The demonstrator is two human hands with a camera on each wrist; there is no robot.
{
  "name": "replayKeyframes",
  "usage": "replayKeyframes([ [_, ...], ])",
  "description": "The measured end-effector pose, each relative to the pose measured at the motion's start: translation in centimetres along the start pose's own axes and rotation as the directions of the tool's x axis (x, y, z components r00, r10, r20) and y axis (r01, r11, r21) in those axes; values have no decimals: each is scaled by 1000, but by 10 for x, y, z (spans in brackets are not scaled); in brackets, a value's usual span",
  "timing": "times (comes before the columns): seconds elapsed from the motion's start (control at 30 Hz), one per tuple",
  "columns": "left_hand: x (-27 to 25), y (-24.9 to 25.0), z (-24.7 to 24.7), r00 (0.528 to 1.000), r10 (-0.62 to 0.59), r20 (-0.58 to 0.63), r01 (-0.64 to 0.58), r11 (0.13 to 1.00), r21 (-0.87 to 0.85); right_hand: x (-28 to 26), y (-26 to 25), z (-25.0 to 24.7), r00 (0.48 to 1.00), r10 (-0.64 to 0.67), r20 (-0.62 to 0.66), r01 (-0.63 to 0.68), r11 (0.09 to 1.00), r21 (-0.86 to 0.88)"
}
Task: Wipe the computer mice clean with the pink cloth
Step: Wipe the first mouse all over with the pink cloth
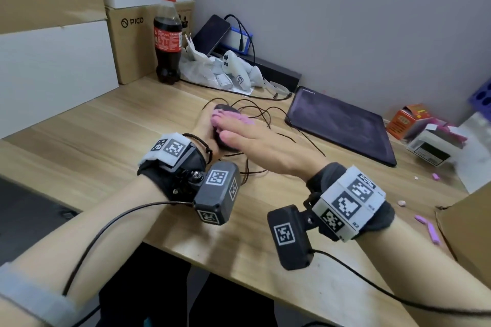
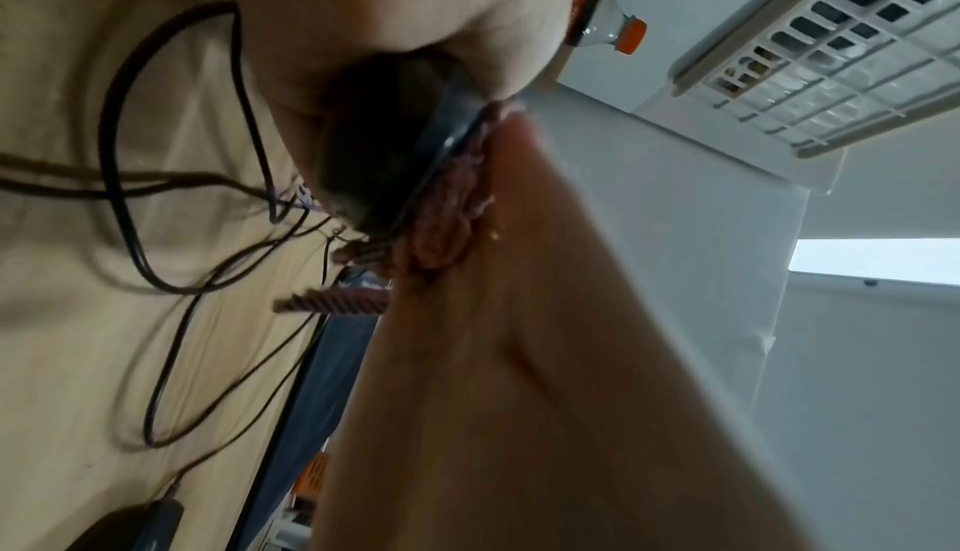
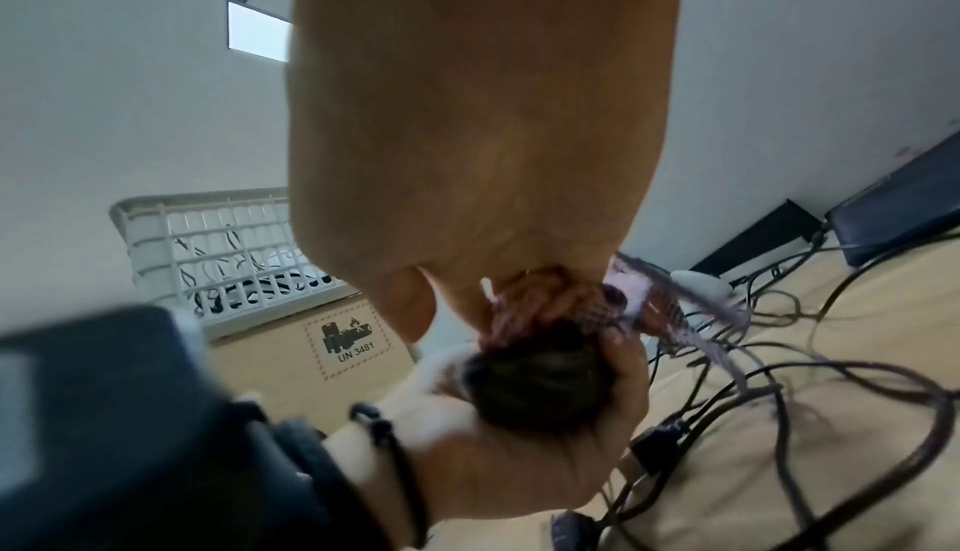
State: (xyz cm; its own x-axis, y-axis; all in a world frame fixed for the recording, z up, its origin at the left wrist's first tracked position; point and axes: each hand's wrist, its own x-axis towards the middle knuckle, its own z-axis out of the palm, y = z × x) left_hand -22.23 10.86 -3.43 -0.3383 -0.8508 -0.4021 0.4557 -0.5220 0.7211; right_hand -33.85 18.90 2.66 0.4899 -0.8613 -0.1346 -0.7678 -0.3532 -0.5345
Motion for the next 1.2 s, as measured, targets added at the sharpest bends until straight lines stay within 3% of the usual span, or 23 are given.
replayKeyframes([
  [0.1,3,-1,-7,999,-13,50,16,999,-43,-13,0,3,993,-5,114,-10,991,134],
  [0.2,-3,3,-2,999,-26,33,27,999,-32,-11,6,1,990,-38,132,28,996,81],
  [0.27,-7,4,4,995,-58,80,69,987,-143,-2,11,-3,995,-51,89,49,999,20],
  [0.4,-12,1,12,981,-44,191,71,988,-136,18,23,-10,999,-32,-13,30,996,-82],
  [0.47,-16,-2,12,967,-65,246,101,986,-136,23,27,-12,999,-2,-54,-1,998,-65],
  [0.57,-18,-4,9,968,-57,244,73,996,-54,25,32,-15,996,31,-80,-29,999,27],
  [0.67,-20,-7,8,962,-73,265,92,994,-59,27,36,-17,985,6,-172,-4,1000,12],
  [0.8,-20,-3,-8,948,-82,308,131,981,-144,16,43,-23,911,125,-392,7,948,319],
  [0.9,-16,-1,-19,968,-37,249,101,964,-248,9,51,-26,796,246,-553,-77,947,311],
  [0.97,-16,-2,-19,976,-20,219,79,962,-262,9,50,-24,764,261,-590,-62,940,336],
  [1.03,-20,-4,-13,977,-18,215,83,951,-297,7,35,-18,823,179,-538,22,938,346],
  [1.1,-21,-5,-5,976,-15,217,100,917,-387,3,19,-7,890,-6,-456,114,971,210],
  [1.17,-16,-7,-3,984,-7,179,77,918,-389,2,13,7,939,-223,-263,219,975,-44],
  [1.2,-14,-8,-3,987,-14,159,68,937,-343,2,14,14,959,-259,-117,241,959,-146],
])
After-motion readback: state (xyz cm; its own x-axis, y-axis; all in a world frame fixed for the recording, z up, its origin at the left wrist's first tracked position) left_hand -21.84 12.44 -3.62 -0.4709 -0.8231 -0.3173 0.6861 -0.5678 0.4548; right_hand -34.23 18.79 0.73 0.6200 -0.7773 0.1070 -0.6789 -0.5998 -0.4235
